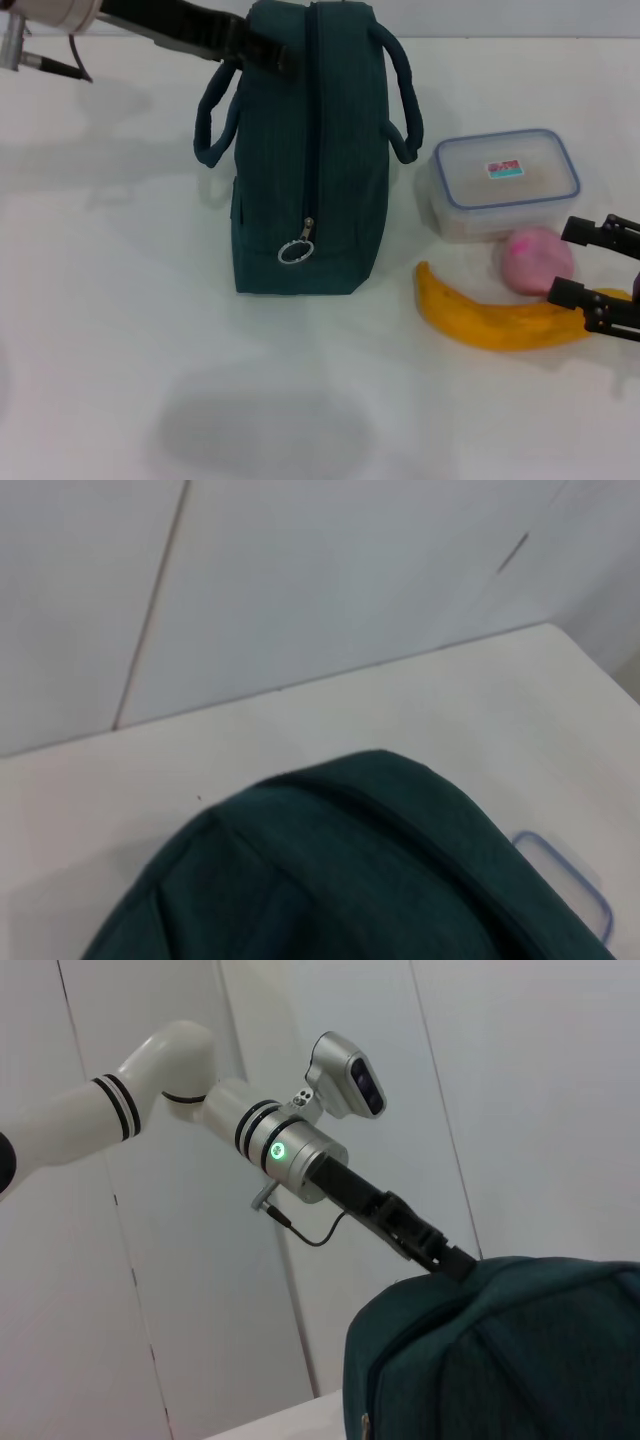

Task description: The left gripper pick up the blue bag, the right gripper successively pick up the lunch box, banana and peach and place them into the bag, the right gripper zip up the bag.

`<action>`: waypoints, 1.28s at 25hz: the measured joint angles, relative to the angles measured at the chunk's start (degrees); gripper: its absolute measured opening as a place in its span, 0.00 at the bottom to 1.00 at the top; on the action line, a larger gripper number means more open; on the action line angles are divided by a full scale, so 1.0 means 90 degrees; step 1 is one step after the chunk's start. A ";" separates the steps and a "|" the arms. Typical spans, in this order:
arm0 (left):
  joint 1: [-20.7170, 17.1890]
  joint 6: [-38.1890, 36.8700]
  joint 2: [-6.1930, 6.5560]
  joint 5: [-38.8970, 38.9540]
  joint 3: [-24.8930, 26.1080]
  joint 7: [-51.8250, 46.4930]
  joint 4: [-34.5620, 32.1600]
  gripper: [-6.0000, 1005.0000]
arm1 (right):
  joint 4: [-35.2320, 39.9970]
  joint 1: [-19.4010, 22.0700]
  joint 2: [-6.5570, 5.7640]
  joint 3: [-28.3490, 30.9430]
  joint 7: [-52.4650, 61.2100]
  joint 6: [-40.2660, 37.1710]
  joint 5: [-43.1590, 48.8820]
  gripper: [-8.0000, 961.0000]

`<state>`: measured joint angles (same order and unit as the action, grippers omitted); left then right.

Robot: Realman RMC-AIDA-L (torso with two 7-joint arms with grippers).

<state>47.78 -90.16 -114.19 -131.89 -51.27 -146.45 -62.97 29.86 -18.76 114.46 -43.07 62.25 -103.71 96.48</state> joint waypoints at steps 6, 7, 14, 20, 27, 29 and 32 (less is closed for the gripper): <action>0.0018 0.0132 0.0031 -0.0086 -0.0005 -0.0004 0.0144 0.72 | -0.0096 0.0011 -0.0002 -0.0001 -0.0046 -0.0002 0.0007 0.78; 0.0020 0.0143 0.0033 -0.0087 -0.0005 -0.0004 0.0155 0.68 | -0.0097 0.0016 -0.0002 -0.0003 -0.0046 -0.0010 0.0007 0.78; 0.0031 0.0164 0.0036 -0.0176 -0.0028 -0.0008 0.0269 0.38 | -0.0097 0.0115 -0.0004 -0.0010 -0.0050 -0.0072 -0.0014 0.78; 0.0039 0.0165 -0.0002 -0.0248 -0.0006 -0.0018 0.0278 0.19 | -0.0318 0.0194 0.0003 0.0332 -0.0052 -0.0105 -0.0080 0.78; 0.0000 0.0165 -0.0045 -0.0229 -0.0004 -0.0018 0.0278 0.07 | -0.1204 0.0153 0.0059 0.1736 -0.0044 -0.0054 -0.0121 0.78; -0.0015 0.0165 -0.0071 -0.0217 0.0001 -0.0018 0.0264 0.06 | -0.1738 0.0137 0.0062 0.2415 -0.0031 0.0158 -0.0233 0.78; -0.0053 0.0188 -0.0104 -0.0202 0.0019 -0.0012 0.0247 0.06 | -0.2502 0.0136 0.0071 0.3217 0.0041 0.0513 -0.0338 0.78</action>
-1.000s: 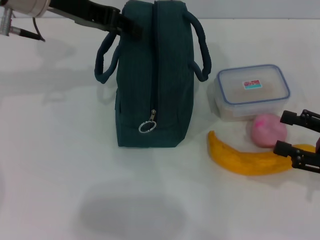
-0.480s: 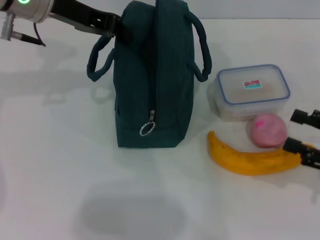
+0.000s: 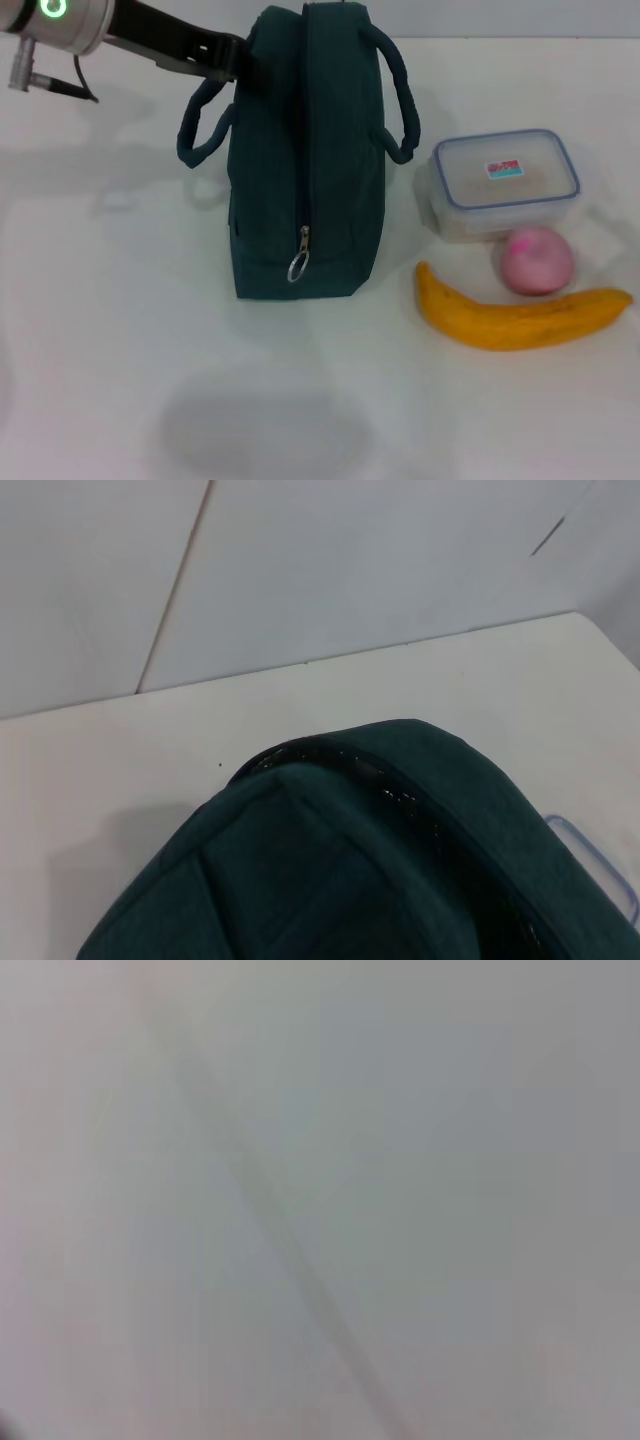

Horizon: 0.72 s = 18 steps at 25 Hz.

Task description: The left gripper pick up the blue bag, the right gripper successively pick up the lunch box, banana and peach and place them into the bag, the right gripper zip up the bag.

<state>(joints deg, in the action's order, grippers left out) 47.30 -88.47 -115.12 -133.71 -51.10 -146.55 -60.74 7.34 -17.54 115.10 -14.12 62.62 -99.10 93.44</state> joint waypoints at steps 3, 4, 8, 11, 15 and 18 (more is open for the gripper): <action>-0.0063 0.0038 -0.0048 0.0004 0.0006 0.0035 0.0014 0.06 | -0.0579 -0.0029 0.0013 0.0521 0.0361 0.0483 -0.0012 0.78; -0.0068 0.0039 -0.0064 0.0005 0.0005 0.0043 0.0016 0.06 | -0.0710 -0.0053 0.0020 0.0663 0.0565 0.0784 -0.0012 0.78; -0.0071 0.0044 -0.0102 0.0008 0.0000 0.0051 0.0005 0.06 | -0.1009 -0.0232 0.0044 0.0937 0.1099 0.1959 -0.0019 0.78; -0.0071 0.0045 -0.0116 0.0009 -0.0010 0.0066 -0.0003 0.06 | -0.1108 -0.0478 0.0056 0.0925 0.1359 0.2696 0.0019 0.78; -0.0071 0.0048 -0.0153 0.0012 -0.0005 0.0197 0.0020 0.06 | -0.1255 -0.0775 0.0069 0.0903 0.1546 0.2990 0.0089 0.76; -0.0071 0.0054 -0.0173 0.0014 -0.0028 0.0239 0.0021 0.06 | -0.1305 -0.0968 0.0076 0.0903 0.1561 0.3174 0.0146 0.74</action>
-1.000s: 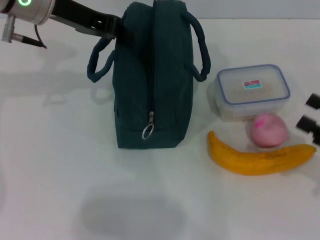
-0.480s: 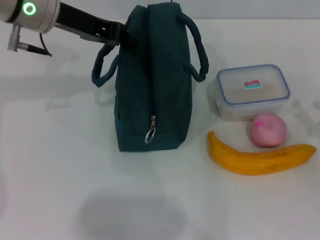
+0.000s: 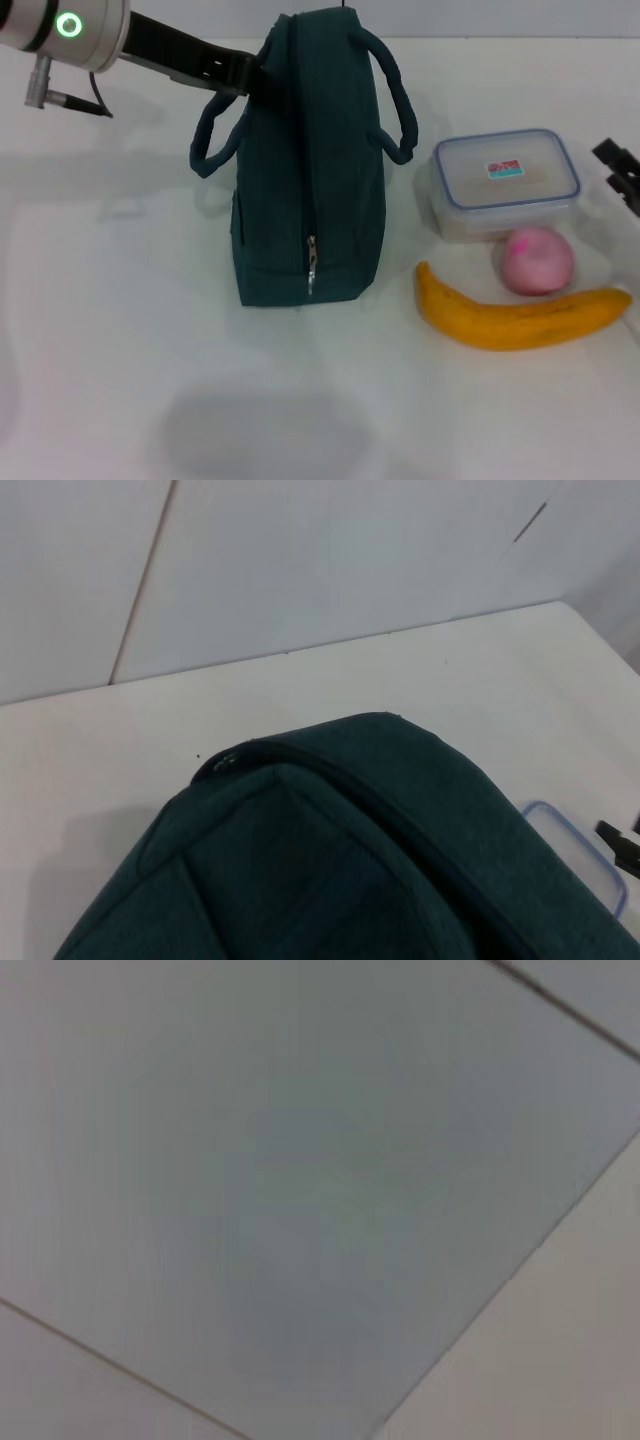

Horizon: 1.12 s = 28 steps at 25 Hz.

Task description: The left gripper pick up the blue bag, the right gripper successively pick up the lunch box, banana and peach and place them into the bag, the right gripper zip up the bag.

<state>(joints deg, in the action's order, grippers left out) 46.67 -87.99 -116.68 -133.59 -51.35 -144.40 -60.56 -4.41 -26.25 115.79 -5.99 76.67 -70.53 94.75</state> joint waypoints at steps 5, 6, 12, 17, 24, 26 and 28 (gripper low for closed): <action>0.0000 0.0002 -0.0016 0.0000 0.0014 0.0086 -0.0001 0.06 | -0.0121 -0.0296 0.0006 -0.0126 0.0013 0.0507 0.0043 0.72; 0.0000 0.0002 -0.0017 0.0000 0.0021 0.0105 -0.0001 0.06 | -0.0124 -0.0332 0.0007 -0.0151 0.0014 0.0553 0.0045 0.71; -0.0058 0.0009 -0.0017 0.0001 0.0026 0.0150 -0.0001 0.06 | -0.0105 -0.0387 0.0015 -0.0125 0.0017 0.0587 0.0048 0.68; -0.0068 0.0016 -0.0020 0.0000 0.0023 0.0225 0.0004 0.06 | -0.0083 -0.0390 0.0007 -0.0095 0.0026 0.0568 -0.0008 0.65; -0.0077 0.0069 -0.0060 -0.0001 -0.0006 0.0305 0.0004 0.06 | -0.0093 -0.0447 0.0011 -0.0092 0.0027 0.0532 0.0010 0.39; -0.0078 0.0070 -0.0065 -0.0001 -0.0016 0.0309 -0.0010 0.06 | -0.0114 -0.0482 0.0010 -0.0110 0.0047 0.0529 0.0023 0.29; -0.0078 0.0070 -0.0072 -0.0001 -0.0017 0.0323 -0.0019 0.06 | -0.0126 -0.0505 0.0009 -0.0130 0.0091 0.0528 0.0032 0.20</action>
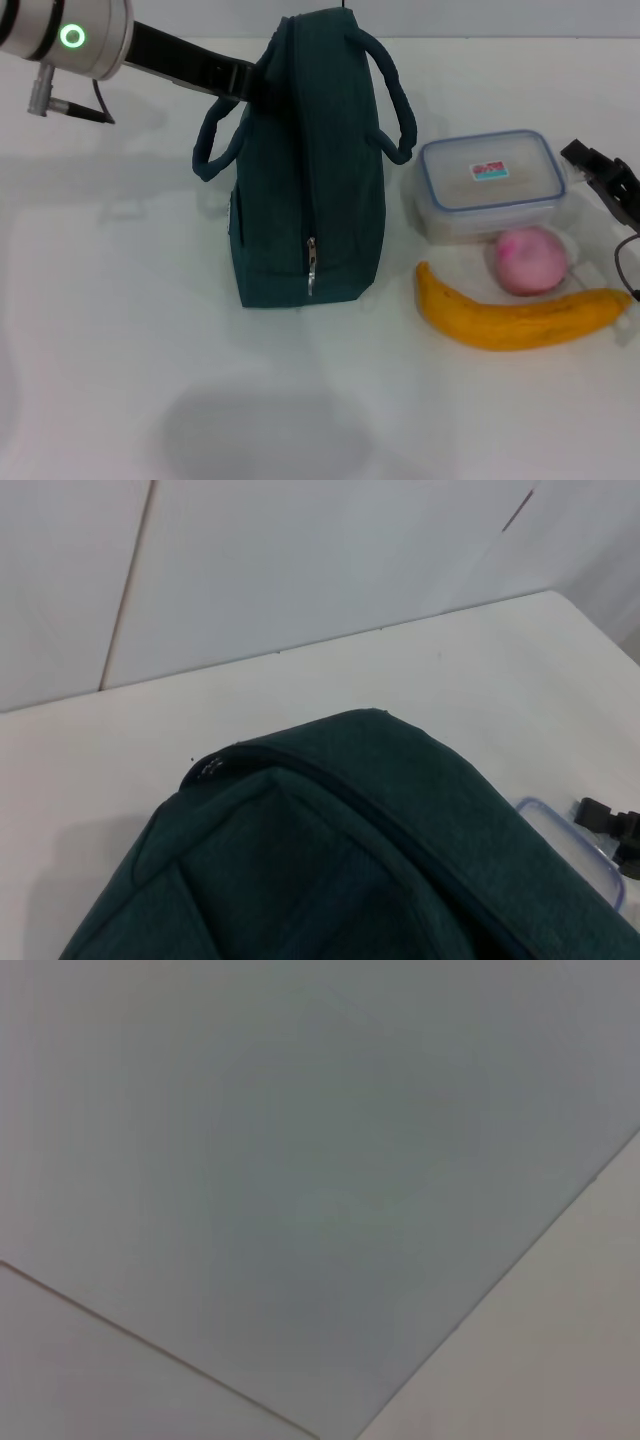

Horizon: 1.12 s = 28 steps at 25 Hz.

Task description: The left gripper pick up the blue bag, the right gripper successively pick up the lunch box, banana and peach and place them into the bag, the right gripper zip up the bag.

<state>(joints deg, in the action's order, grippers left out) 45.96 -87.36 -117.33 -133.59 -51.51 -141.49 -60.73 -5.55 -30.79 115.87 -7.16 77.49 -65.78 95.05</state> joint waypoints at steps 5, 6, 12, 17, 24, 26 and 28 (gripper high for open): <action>0.0000 0.0000 -0.0002 0.0000 0.0008 0.0063 0.0006 0.06 | -0.0007 -0.0005 -0.0008 -0.0013 0.0069 -0.0020 0.0008 0.13; 0.0000 0.0000 -0.0002 0.0000 0.0013 0.0066 0.0008 0.06 | -0.0007 0.0007 -0.0012 -0.0015 0.0094 -0.0050 0.0016 0.11; 0.0000 0.0000 0.0000 -0.0001 0.0021 0.0076 0.0001 0.06 | 0.0054 0.0138 -0.0043 -0.0026 0.0329 -0.0800 0.0076 0.11; 0.0016 0.0015 -0.0006 -0.0001 -0.0003 0.0093 -0.0014 0.06 | 0.0098 0.0148 -0.0046 -0.0031 0.0671 -0.0858 0.0130 0.11; 0.0044 0.0064 -0.0024 -0.0001 -0.0010 0.0097 -0.0019 0.06 | 0.0053 0.0148 0.0006 -0.0040 0.1969 -0.0843 0.0158 0.09; 0.0048 0.0066 -0.0028 -0.0001 -0.0010 0.0097 -0.0020 0.06 | 0.0052 0.0151 0.0006 -0.0044 0.2262 -0.0840 0.0159 0.09; 0.0049 0.0068 -0.0032 0.0000 -0.0010 0.0097 -0.0020 0.06 | 0.0050 0.0160 0.0007 -0.0029 0.2581 -0.0840 0.0161 0.09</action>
<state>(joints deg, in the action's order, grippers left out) 46.40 -86.75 -117.61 -133.60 -51.59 -140.62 -60.91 -5.09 -29.35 115.93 -7.42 100.71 -73.34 96.49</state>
